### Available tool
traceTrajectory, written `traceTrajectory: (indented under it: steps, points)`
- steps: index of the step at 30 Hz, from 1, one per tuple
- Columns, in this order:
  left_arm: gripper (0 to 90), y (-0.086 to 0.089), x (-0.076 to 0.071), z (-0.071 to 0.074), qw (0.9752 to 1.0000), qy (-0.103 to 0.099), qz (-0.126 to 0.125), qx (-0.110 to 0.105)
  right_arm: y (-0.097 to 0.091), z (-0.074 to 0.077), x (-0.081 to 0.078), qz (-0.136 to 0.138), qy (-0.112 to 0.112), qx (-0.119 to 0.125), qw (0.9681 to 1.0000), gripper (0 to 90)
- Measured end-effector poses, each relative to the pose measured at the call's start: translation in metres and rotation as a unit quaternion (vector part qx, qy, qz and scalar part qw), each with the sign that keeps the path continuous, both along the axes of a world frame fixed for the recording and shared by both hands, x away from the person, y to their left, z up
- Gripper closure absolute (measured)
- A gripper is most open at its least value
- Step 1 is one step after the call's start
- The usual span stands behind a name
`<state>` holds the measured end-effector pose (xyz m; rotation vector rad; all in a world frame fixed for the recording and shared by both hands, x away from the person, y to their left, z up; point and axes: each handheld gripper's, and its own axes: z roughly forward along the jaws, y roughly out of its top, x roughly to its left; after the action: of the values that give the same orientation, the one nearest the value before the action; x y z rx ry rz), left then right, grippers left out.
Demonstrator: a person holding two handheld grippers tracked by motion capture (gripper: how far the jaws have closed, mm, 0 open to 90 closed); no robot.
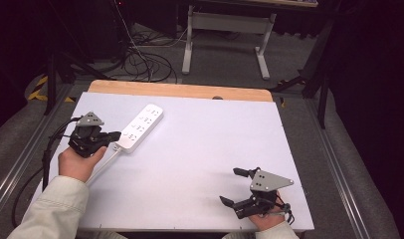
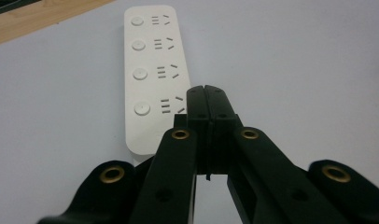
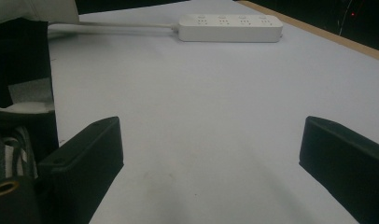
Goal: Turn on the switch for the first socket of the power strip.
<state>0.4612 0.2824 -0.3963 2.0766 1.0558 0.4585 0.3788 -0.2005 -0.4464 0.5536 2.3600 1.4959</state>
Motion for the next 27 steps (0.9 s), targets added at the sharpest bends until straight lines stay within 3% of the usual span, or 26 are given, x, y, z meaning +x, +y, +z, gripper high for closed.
traceTrajectory:
  steps: [9,13,27]
  points:
    - [90.0,-0.003,0.017,-0.009,0.9998,0.020,0.004,-0.004,0.000,0.000,0.000,0.000,-0.001,-0.002,1.0000,6.8]
    - [90.0,-0.005,0.021,-0.009,0.9998,0.017,0.006,0.011,0.000,0.000,0.000,0.001,0.000,-0.002,1.0000,6.8]
    - [90.0,-0.008,0.040,-0.014,0.9982,0.037,0.016,0.045,0.000,0.000,0.000,0.002,-0.001,-0.002,1.0000,6.8]
